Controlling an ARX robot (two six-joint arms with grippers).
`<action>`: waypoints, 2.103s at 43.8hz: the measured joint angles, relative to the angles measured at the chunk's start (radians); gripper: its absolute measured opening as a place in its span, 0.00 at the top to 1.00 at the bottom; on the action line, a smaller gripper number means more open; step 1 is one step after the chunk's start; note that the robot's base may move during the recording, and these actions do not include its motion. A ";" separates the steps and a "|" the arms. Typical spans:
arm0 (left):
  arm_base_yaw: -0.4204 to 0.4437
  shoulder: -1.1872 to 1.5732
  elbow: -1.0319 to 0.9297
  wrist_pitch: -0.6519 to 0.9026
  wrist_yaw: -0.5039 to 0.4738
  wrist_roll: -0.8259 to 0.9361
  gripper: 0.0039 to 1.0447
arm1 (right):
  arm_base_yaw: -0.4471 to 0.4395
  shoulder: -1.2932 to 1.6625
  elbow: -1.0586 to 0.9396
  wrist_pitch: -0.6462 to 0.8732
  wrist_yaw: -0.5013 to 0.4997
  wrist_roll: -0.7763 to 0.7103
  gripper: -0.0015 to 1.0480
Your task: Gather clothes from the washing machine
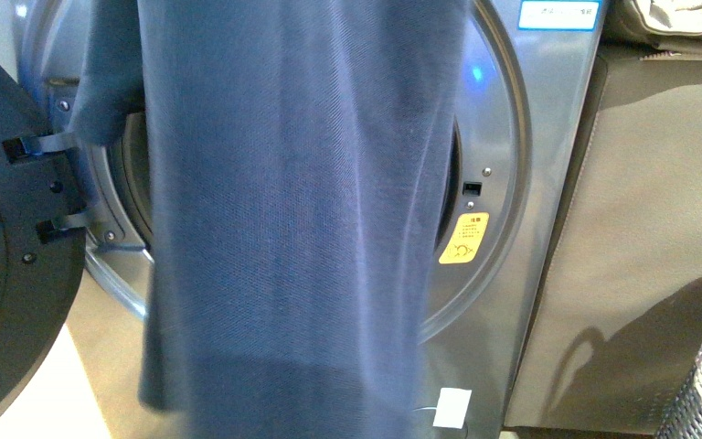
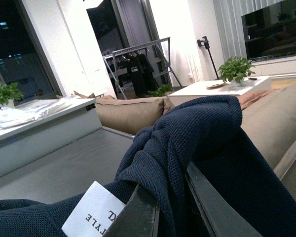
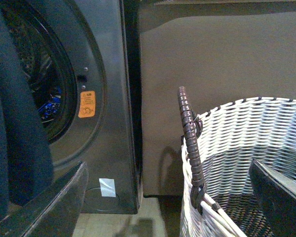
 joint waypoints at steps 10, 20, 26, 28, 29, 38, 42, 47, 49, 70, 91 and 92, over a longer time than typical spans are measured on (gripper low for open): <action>-0.001 0.031 0.014 -0.049 0.027 -0.010 0.91 | 0.000 0.000 0.000 0.000 0.000 0.000 0.07; -0.001 0.031 0.026 -0.049 0.031 -0.011 0.91 | 0.000 0.000 0.000 0.000 0.000 0.000 0.07; -0.001 0.031 0.026 -0.049 0.031 -0.011 0.91 | -0.031 0.019 -0.005 0.060 -0.107 0.048 0.07; -0.001 0.031 0.026 -0.049 0.030 -0.011 0.91 | -0.122 0.082 -0.008 0.244 -0.334 0.147 0.07; -0.001 0.031 0.026 -0.049 0.030 -0.011 0.91 | -0.161 0.109 -0.005 0.317 -0.422 0.208 0.07; 0.000 0.032 0.027 -0.049 0.031 -0.011 0.91 | -0.396 0.405 0.018 0.802 -0.812 0.541 0.07; 0.000 0.032 0.027 -0.049 0.031 -0.011 0.91 | -0.404 0.525 0.069 0.919 -0.859 0.623 0.07; 0.000 0.032 0.027 -0.049 0.031 -0.011 0.91 | -0.364 0.624 0.127 0.983 -0.893 0.652 0.07; 0.000 0.032 0.027 -0.049 0.031 -0.011 0.91 | -0.338 0.656 0.148 0.993 -0.896 0.652 0.07; 0.000 0.032 0.027 -0.049 0.031 -0.011 0.91 | 0.047 1.019 0.478 0.887 -0.802 0.512 0.07; 0.000 0.032 0.027 -0.049 0.031 -0.011 0.91 | 0.251 1.365 0.785 0.802 -0.720 0.481 0.07; 0.000 0.032 0.027 -0.049 0.031 -0.011 0.91 | 0.256 1.374 0.794 0.802 -0.717 0.478 0.07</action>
